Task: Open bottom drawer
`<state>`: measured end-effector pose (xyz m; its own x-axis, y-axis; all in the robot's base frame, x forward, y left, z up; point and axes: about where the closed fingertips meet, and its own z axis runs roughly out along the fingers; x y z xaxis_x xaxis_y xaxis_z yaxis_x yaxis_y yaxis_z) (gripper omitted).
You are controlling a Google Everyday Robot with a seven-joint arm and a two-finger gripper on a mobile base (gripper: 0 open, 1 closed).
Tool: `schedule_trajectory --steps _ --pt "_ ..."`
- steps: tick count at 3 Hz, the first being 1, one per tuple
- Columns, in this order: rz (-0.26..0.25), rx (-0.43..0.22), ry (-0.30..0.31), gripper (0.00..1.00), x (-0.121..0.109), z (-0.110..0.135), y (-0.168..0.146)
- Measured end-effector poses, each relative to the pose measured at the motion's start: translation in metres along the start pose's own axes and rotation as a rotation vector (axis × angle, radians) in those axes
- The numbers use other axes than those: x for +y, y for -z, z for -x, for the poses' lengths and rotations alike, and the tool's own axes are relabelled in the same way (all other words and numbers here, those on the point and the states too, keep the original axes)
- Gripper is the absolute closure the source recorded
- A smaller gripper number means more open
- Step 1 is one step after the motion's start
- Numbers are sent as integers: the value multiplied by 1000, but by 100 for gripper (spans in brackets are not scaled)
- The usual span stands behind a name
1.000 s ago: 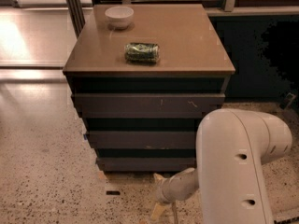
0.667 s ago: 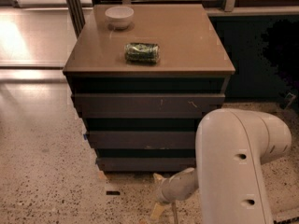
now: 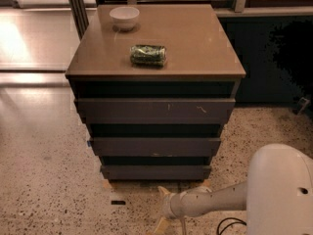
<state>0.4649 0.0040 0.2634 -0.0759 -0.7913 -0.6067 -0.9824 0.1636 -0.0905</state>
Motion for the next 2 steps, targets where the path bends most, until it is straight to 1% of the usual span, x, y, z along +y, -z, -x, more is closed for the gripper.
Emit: schedule_trajectory --steps 1,2 --pt "-78 -21 10 0 -49 -5 -6" --pt "-77 -25 12 0 -49 -4 -10"
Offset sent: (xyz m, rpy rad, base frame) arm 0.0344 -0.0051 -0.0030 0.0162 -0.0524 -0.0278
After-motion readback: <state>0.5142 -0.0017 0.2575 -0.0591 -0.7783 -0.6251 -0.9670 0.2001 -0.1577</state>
